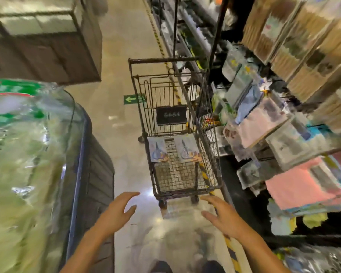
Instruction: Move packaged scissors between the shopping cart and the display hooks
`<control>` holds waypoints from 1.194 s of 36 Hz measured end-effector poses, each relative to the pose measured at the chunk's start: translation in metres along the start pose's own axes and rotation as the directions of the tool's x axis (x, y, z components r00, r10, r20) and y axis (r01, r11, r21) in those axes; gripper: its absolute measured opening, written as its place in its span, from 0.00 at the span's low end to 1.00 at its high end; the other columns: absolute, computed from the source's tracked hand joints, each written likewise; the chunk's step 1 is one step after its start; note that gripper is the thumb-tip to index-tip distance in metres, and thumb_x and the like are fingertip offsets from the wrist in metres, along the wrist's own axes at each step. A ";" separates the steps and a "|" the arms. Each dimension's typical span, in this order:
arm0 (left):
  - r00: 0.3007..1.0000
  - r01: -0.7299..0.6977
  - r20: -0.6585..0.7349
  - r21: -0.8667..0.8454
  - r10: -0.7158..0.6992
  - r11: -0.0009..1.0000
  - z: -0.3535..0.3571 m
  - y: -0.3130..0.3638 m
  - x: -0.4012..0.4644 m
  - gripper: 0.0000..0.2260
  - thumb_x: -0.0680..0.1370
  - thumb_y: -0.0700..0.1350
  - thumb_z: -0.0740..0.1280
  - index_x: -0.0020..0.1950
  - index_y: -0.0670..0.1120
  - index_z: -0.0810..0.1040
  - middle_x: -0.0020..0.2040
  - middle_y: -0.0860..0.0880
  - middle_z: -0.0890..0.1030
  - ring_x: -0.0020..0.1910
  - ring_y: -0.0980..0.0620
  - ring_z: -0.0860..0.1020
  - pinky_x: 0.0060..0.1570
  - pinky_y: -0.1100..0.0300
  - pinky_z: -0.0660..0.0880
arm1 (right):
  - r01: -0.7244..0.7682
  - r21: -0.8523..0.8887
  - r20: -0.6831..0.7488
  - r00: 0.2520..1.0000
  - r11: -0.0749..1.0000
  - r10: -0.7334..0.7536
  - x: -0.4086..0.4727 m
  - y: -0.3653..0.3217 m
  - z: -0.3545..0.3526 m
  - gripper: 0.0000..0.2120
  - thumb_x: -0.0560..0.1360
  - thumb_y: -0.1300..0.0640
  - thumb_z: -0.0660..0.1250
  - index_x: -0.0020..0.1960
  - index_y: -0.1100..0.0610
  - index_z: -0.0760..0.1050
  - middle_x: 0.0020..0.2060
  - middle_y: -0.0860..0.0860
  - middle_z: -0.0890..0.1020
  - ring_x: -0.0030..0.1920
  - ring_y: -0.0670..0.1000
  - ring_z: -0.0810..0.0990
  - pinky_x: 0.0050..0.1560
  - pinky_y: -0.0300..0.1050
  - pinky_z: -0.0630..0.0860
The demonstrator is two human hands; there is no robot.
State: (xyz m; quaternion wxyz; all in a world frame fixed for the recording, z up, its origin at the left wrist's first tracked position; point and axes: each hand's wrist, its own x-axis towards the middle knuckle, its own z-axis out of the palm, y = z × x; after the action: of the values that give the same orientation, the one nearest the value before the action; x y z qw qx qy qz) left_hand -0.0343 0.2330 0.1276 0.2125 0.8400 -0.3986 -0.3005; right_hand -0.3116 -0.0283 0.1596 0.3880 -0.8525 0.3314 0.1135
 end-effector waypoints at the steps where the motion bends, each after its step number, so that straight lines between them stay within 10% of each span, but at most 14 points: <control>1: 1.000 0.014 0.004 0.004 -0.014 1.000 0.001 0.000 0.007 0.19 0.81 0.46 0.67 0.69 0.60 0.68 0.62 0.62 0.71 0.55 0.62 0.73 0.56 0.74 0.65 | -0.001 0.012 0.014 1.000 1.000 0.000 0.008 0.003 -0.003 0.24 0.78 0.50 0.70 0.72 0.47 0.71 0.68 0.44 0.75 0.69 0.43 0.72 0.73 0.40 0.64; 10: 0.998 0.062 0.000 0.003 -0.062 0.998 0.011 0.061 0.079 0.19 0.82 0.48 0.65 0.73 0.55 0.69 0.68 0.59 0.72 0.67 0.58 0.71 0.66 0.64 0.66 | 0.037 0.030 0.107 0.993 0.999 -0.040 0.088 0.037 -0.057 0.24 0.80 0.52 0.68 0.74 0.46 0.68 0.65 0.38 0.70 0.70 0.41 0.69 0.65 0.28 0.60; 21: 0.993 0.107 -0.036 -0.047 -0.108 0.993 0.020 0.144 0.163 0.20 0.83 0.50 0.64 0.75 0.53 0.69 0.71 0.57 0.71 0.69 0.59 0.69 0.64 0.72 0.60 | 0.018 0.014 0.212 0.977 1.000 -0.021 0.180 0.074 -0.113 0.25 0.78 0.47 0.68 0.73 0.46 0.69 0.72 0.48 0.72 0.73 0.49 0.69 0.75 0.47 0.65; 28: 0.995 0.090 -0.045 -0.081 -0.094 0.993 0.023 0.124 0.203 0.22 0.83 0.52 0.62 0.76 0.60 0.64 0.75 0.57 0.68 0.71 0.64 0.63 0.68 0.69 0.57 | -0.013 0.037 0.258 0.966 0.999 0.002 0.217 0.067 -0.117 0.22 0.78 0.37 0.64 0.70 0.34 0.64 0.74 0.45 0.68 0.71 0.45 0.69 0.71 0.44 0.66; 43: 0.993 0.055 0.109 -0.087 -0.045 0.995 0.004 0.043 0.331 0.21 0.82 0.45 0.65 0.75 0.46 0.69 0.72 0.46 0.72 0.71 0.47 0.69 0.71 0.63 0.59 | -0.272 0.005 0.171 0.948 0.962 0.267 0.313 0.045 -0.078 0.24 0.80 0.49 0.68 0.74 0.51 0.69 0.70 0.49 0.72 0.72 0.50 0.70 0.71 0.43 0.65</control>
State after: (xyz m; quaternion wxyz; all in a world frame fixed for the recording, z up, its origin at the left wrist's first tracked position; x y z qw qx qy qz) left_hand 0.1062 -0.0568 0.0394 0.2210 0.8219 -0.3743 -0.3681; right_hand -0.1099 -0.2566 0.0442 0.4076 -0.7810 0.4120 0.2326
